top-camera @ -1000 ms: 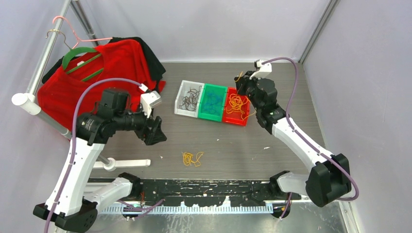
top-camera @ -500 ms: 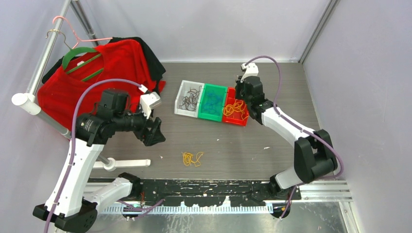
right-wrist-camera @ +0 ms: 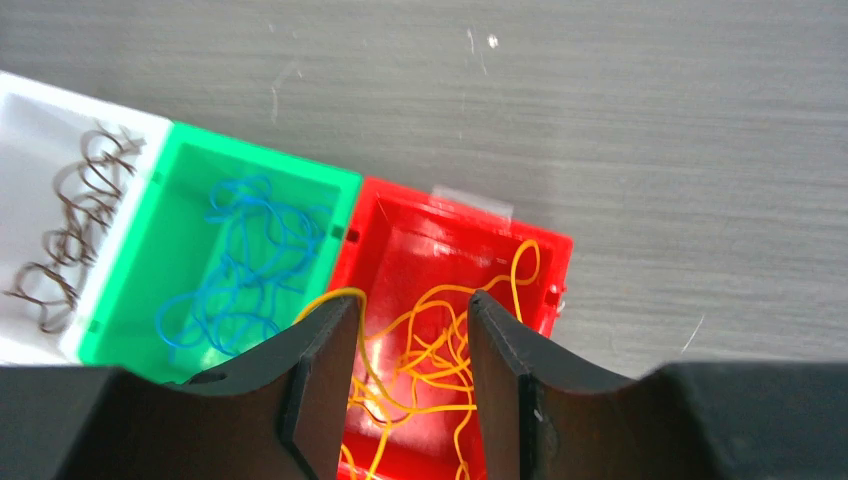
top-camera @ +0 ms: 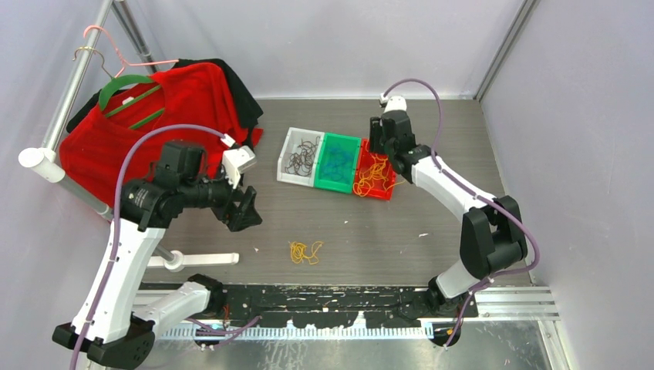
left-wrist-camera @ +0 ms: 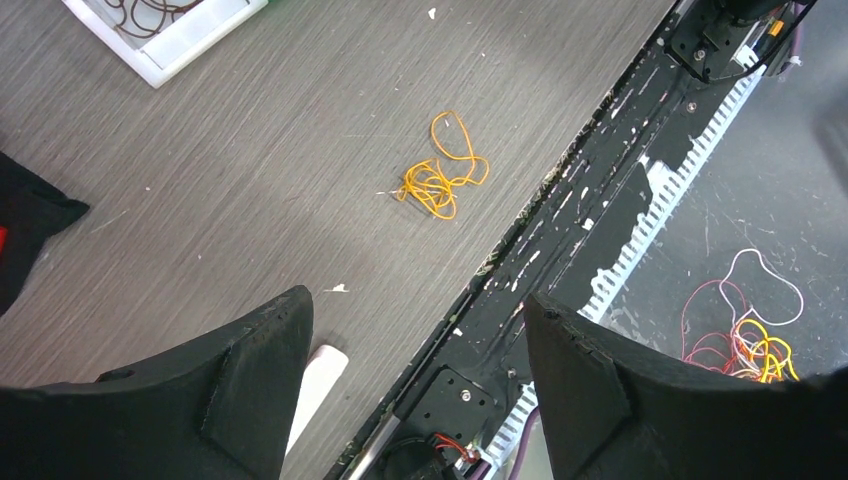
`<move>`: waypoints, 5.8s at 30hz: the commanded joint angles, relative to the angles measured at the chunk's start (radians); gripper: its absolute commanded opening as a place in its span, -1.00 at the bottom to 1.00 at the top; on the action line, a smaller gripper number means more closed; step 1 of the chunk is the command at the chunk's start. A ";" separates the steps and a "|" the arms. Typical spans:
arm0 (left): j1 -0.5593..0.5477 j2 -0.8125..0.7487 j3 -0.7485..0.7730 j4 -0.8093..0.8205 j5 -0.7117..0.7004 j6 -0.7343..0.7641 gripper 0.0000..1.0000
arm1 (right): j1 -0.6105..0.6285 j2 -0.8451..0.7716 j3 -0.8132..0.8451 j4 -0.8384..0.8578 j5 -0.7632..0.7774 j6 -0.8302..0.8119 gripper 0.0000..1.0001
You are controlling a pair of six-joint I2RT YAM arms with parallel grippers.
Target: Untangle the cables
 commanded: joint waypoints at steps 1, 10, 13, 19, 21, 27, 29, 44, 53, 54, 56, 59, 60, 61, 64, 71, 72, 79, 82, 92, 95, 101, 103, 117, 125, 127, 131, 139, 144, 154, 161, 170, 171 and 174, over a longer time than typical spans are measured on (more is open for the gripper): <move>-0.004 0.003 0.044 0.002 -0.007 0.011 0.55 | -0.003 0.005 0.148 -0.116 -0.009 0.009 0.00; -0.004 0.013 0.059 0.001 -0.007 0.015 0.54 | -0.003 0.011 0.166 -0.197 -0.063 0.105 -0.10; -0.004 0.012 0.058 -0.007 -0.006 0.020 0.55 | -0.003 -0.006 0.127 -0.195 -0.149 0.157 -0.15; -0.004 0.006 0.042 -0.005 -0.003 0.036 0.54 | 0.022 -0.068 -0.036 -0.111 -0.289 0.217 -0.11; -0.004 0.011 0.041 0.000 0.002 0.033 0.54 | 0.023 -0.054 -0.059 -0.111 -0.296 0.223 -0.12; -0.004 0.010 0.051 -0.001 0.003 0.026 0.54 | 0.020 0.029 -0.069 -0.064 -0.221 0.205 -0.42; -0.004 0.008 0.055 -0.006 -0.005 0.030 0.54 | 0.013 0.057 -0.043 -0.056 -0.147 0.204 -0.73; -0.004 0.023 0.061 -0.007 -0.003 0.039 0.54 | -0.016 0.302 0.150 -0.033 0.121 0.059 -0.98; -0.005 0.031 0.053 -0.007 -0.003 0.048 0.53 | 0.012 0.394 0.161 -0.081 0.103 0.066 -0.51; -0.004 0.032 0.055 -0.007 -0.004 0.048 0.53 | 0.012 0.375 0.158 -0.083 0.104 0.066 -0.42; -0.004 0.033 0.057 -0.009 0.000 0.050 0.53 | 0.011 0.329 0.159 -0.089 0.098 0.053 -0.24; -0.004 0.036 0.056 -0.007 0.002 0.050 0.53 | 0.007 0.258 0.169 -0.103 0.081 0.047 -0.03; -0.005 0.035 0.055 -0.006 0.002 0.050 0.53 | 0.007 0.238 0.186 -0.122 0.078 0.046 -0.02; -0.004 0.033 0.054 -0.006 -0.001 0.049 0.53 | 0.007 0.219 0.194 -0.141 0.076 0.044 -0.02; -0.004 0.030 0.052 -0.008 0.000 0.048 0.53 | 0.008 0.156 0.200 -0.168 0.077 0.055 -0.03; -0.005 0.032 0.048 -0.007 0.003 0.053 0.53 | 0.001 0.124 0.195 -0.153 0.021 0.074 0.00; -0.003 0.032 0.045 -0.007 0.001 0.053 0.53 | -0.003 0.142 0.205 -0.146 0.004 0.084 0.00; -0.003 0.018 0.039 -0.010 0.000 0.057 0.53 | -0.035 0.258 0.232 -0.067 -0.050 0.170 -0.14; -0.002 0.013 0.031 -0.007 -0.003 0.059 0.53 | -0.036 0.309 0.240 -0.047 -0.027 0.202 -0.35; -0.002 -0.008 0.016 -0.014 -0.025 0.075 0.53 | -0.034 0.373 0.170 0.025 0.011 0.234 -0.73; -0.003 -0.006 0.020 -0.013 -0.024 0.073 0.53 | -0.024 0.355 0.129 0.038 0.044 0.221 -0.75; -0.002 -0.004 0.010 -0.008 -0.026 0.072 0.53 | -0.019 0.253 0.067 0.053 0.125 0.148 -0.42; -0.002 0.000 0.000 -0.003 -0.031 0.076 0.53 | -0.017 0.191 0.046 0.088 0.095 0.107 -0.38; 0.138 0.141 0.050 -0.019 0.011 0.059 0.94 | 0.178 -0.160 0.014 -0.087 0.035 0.068 0.59; 0.168 0.161 0.016 -0.037 0.038 0.100 0.94 | 0.590 -0.259 -0.197 -0.034 -0.131 0.095 0.98; 0.176 0.165 0.011 -0.031 0.037 0.099 0.95 | 0.662 -0.215 -0.215 -0.005 -0.176 0.099 0.86; 0.193 0.175 0.018 -0.042 0.044 0.095 0.95 | 0.753 -0.078 -0.209 0.056 -0.211 0.118 0.58; 0.194 0.146 0.017 -0.060 0.049 0.098 0.95 | 0.778 0.168 -0.079 -0.011 -0.211 0.153 -0.07; 0.194 0.141 0.003 -0.062 0.052 0.108 0.95 | 0.763 0.096 -0.068 -0.030 -0.165 0.151 -0.96; 0.194 0.143 -0.005 -0.052 0.065 0.108 0.93 | 0.554 -0.170 -0.060 -0.143 -0.233 0.171 -0.97; 0.194 0.134 0.000 -0.057 0.073 0.106 0.93 | 0.240 -0.242 0.017 -0.268 -0.118 0.183 -0.97; 0.194 0.124 0.008 -0.084 0.075 0.124 0.93 | 0.044 -0.043 0.117 -0.303 -0.040 0.156 -0.70; 0.194 0.125 0.007 -0.084 0.075 0.125 0.94 | 0.034 -0.028 0.128 -0.306 -0.051 0.160 -0.64; 0.195 0.128 0.003 -0.081 0.073 0.128 0.94 | 0.015 -0.022 0.142 -0.310 -0.061 0.171 -0.51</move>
